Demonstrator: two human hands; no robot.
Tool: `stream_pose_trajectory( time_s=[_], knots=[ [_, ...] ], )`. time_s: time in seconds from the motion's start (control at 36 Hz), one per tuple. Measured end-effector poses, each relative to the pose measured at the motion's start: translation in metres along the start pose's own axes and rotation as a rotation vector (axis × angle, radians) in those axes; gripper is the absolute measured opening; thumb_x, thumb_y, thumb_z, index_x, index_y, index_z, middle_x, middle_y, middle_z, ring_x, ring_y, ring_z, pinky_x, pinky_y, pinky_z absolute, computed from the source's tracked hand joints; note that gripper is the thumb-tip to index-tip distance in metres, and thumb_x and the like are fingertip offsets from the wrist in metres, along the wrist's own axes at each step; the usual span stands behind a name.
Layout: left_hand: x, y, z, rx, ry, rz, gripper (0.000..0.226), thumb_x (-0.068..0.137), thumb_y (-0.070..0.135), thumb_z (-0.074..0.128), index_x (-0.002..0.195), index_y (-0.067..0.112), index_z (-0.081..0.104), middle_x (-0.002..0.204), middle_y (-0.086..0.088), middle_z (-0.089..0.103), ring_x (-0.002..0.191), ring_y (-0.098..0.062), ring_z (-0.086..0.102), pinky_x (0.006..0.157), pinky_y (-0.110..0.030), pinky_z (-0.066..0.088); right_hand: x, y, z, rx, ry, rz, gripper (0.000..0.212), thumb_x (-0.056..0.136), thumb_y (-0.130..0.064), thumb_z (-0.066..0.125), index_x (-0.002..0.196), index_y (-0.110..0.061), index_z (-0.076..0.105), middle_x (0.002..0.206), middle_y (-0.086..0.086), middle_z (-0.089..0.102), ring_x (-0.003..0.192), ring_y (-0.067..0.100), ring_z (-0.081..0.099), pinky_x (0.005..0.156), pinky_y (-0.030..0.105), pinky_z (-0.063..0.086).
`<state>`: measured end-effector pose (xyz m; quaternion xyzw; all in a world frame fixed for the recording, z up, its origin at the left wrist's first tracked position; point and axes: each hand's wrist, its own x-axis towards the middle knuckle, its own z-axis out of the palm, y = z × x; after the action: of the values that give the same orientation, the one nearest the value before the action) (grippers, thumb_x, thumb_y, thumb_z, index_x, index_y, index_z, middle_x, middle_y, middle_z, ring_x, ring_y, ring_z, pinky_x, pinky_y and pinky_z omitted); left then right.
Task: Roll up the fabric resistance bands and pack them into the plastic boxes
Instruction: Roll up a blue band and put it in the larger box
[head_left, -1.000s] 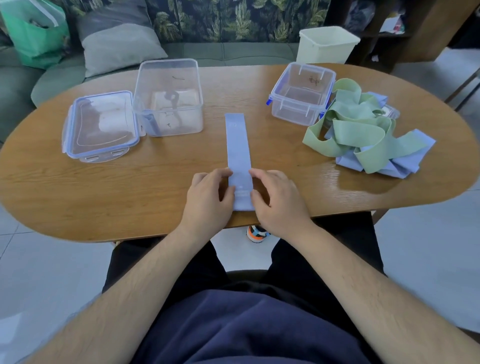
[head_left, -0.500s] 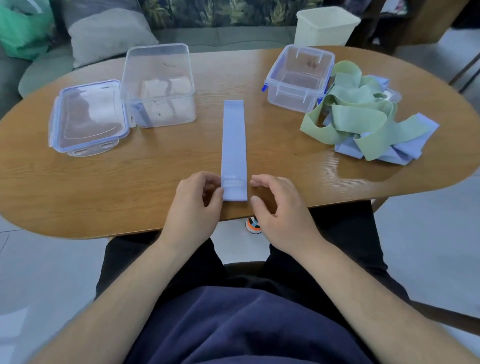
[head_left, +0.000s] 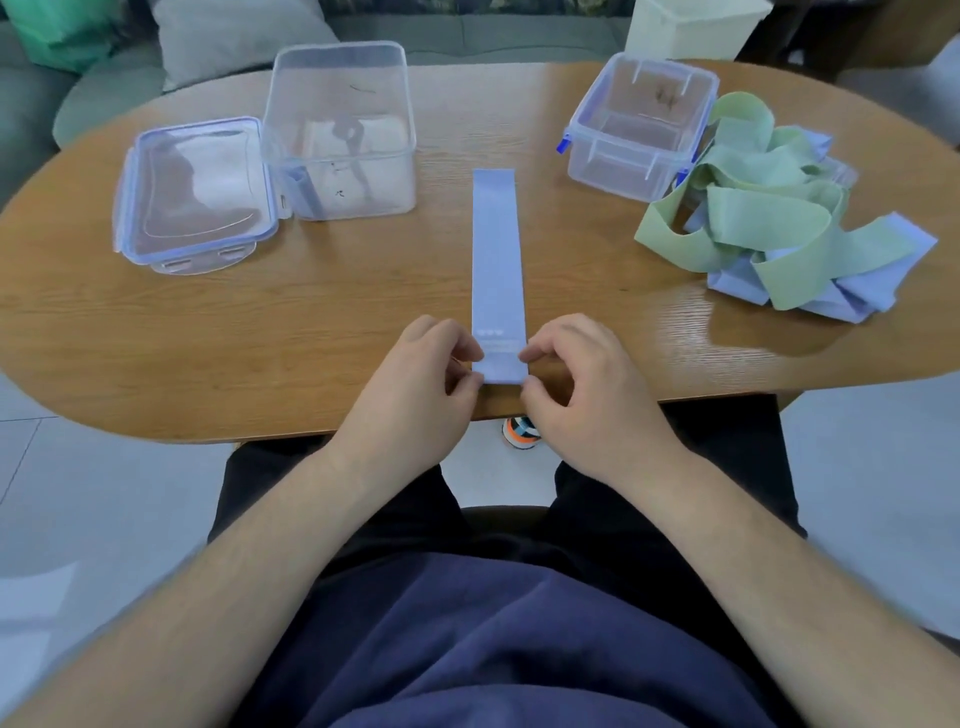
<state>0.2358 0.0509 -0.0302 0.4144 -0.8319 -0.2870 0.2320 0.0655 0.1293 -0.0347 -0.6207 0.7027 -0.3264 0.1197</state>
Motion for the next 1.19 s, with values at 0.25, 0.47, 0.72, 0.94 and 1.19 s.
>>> stream_pose_trajectory(
  time_s=[0.25, 0.47, 0.72, 0.94, 1.19],
  knots=[
    [0.006, -0.007, -0.004, 0.165, -0.093, 0.201, 0.006, 0.091, 0.014, 0.069, 0.09, 0.019, 0.066, 0.093, 0.011, 0.052, 0.095, -0.016, 0.05, 0.084, -0.023, 0.039, 0.004, 0.004, -0.001, -0.027, -0.071, -0.109, 0.006, 0.086, -0.012, 0.07, 0.086, -0.018, 0.067, 0.092, -0.011, 0.058, 0.093, 0.008, 0.051, 0.081, 0.015, 0.04],
    [0.015, -0.014, -0.006, 0.171, -0.134, 0.279, 0.005, 0.09, 0.019, 0.073, 0.089, 0.018, 0.068, 0.089, 0.013, 0.05, 0.092, -0.014, 0.048, 0.083, -0.022, 0.036, 0.014, 0.012, -0.008, -0.074, -0.164, -0.236, 0.004, 0.091, -0.015, 0.069, 0.086, -0.016, 0.069, 0.094, -0.008, 0.061, 0.092, 0.012, 0.051, 0.083, 0.019, 0.041],
    [0.018, -0.013, -0.004, 0.151, -0.098, 0.3, 0.006, 0.095, 0.012, 0.064, 0.09, 0.013, 0.067, 0.088, 0.002, 0.056, 0.089, -0.021, 0.053, 0.083, -0.033, 0.043, 0.02, 0.01, -0.012, -0.005, -0.208, -0.172, 0.007, 0.094, -0.015, 0.063, 0.088, -0.019, 0.064, 0.087, -0.012, 0.057, 0.087, 0.009, 0.053, 0.076, 0.018, 0.041],
    [0.016, -0.012, 0.0, 0.161, -0.072, 0.324, 0.007, 0.096, 0.01, 0.061, 0.099, 0.016, 0.064, 0.089, 0.006, 0.046, 0.087, -0.017, 0.045, 0.081, -0.033, 0.044, 0.017, 0.012, -0.006, -0.088, -0.158, -0.28, 0.014, 0.099, -0.007, 0.056, 0.102, -0.017, 0.065, 0.096, -0.013, 0.056, 0.092, 0.01, 0.05, 0.082, 0.016, 0.039],
    [0.018, -0.012, 0.003, 0.188, -0.042, 0.387, 0.012, 0.091, 0.0, 0.062, 0.094, 0.012, 0.064, 0.091, 0.006, 0.051, 0.086, -0.02, 0.049, 0.081, -0.03, 0.04, 0.015, 0.011, -0.001, -0.144, -0.114, -0.354, 0.02, 0.092, 0.006, 0.057, 0.1, -0.008, 0.069, 0.099, 0.0, 0.057, 0.095, 0.018, 0.048, 0.087, 0.021, 0.04]
  ],
)
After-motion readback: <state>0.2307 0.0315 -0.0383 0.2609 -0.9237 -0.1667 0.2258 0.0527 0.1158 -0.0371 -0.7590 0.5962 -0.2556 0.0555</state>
